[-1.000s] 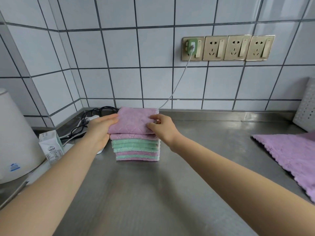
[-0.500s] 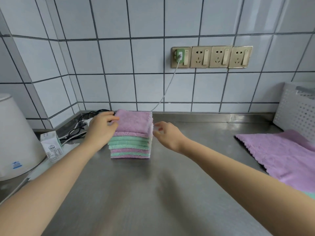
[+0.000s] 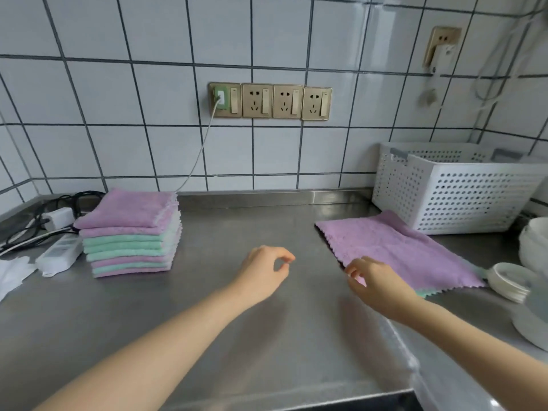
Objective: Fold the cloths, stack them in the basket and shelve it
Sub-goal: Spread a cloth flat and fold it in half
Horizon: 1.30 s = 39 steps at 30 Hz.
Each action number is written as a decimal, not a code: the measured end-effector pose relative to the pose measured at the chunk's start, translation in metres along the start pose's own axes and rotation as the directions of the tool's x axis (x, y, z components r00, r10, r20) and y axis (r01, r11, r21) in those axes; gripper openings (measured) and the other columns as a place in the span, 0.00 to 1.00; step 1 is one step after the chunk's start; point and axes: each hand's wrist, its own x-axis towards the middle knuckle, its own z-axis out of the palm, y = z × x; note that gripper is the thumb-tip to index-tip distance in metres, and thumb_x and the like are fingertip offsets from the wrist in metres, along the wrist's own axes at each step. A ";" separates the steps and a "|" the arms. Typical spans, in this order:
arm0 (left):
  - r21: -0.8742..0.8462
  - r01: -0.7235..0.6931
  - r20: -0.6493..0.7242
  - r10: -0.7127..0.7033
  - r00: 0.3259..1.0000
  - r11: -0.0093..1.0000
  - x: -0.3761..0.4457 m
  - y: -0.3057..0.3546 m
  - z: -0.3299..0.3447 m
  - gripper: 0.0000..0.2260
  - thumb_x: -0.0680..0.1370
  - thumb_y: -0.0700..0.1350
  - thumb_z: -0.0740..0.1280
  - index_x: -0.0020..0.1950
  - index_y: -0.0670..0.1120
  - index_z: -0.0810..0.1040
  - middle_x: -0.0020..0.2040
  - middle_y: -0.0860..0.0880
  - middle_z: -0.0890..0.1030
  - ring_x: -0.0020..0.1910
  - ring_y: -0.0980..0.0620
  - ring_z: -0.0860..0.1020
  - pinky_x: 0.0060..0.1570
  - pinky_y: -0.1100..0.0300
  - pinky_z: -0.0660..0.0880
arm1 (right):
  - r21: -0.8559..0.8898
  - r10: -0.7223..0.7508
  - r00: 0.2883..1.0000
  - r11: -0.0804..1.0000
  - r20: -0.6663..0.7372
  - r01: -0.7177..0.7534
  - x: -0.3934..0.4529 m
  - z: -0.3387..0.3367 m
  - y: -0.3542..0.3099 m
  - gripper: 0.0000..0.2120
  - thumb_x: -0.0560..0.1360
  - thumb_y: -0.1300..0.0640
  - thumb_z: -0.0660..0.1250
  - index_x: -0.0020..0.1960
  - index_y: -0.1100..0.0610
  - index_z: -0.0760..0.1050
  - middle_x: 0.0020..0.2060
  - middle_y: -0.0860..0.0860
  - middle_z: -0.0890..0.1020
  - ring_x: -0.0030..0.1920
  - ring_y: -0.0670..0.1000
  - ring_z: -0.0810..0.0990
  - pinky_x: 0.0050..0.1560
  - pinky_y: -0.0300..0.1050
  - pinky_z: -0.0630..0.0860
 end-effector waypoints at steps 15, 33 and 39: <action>-0.051 -0.273 0.383 0.271 0.883 0.961 0.042 0.066 0.097 0.12 0.70 0.37 0.61 0.48 0.46 0.81 0.46 0.46 0.82 0.48 0.47 0.77 0.51 0.50 0.73 | -0.274 -0.193 0.967 0.951 -0.168 0.143 -0.008 0.017 0.052 0.17 0.70 0.45 0.57 0.32 0.53 0.77 0.29 0.48 0.75 0.29 0.52 0.76 0.21 0.42 0.67; -0.114 -0.047 0.356 0.085 0.931 0.992 0.075 0.070 0.099 0.09 0.69 0.47 0.60 0.41 0.57 0.79 0.41 0.49 0.75 0.56 0.43 0.71 0.59 0.53 0.69 | 0.017 -0.044 0.965 0.999 -0.259 0.050 0.023 -0.010 0.058 0.08 0.80 0.53 0.61 0.46 0.57 0.73 0.42 0.53 0.77 0.35 0.56 0.78 0.38 0.56 0.75; -0.107 0.000 0.083 0.009 0.996 0.994 0.127 0.125 0.079 0.10 0.76 0.47 0.65 0.34 0.49 0.73 0.30 0.52 0.71 0.38 0.43 0.77 0.36 0.57 0.66 | 0.271 0.012 0.859 0.951 -0.512 0.149 0.047 -0.086 0.031 0.01 0.80 0.57 0.60 0.50 0.53 0.71 0.39 0.51 0.82 0.40 0.51 0.81 0.41 0.49 0.79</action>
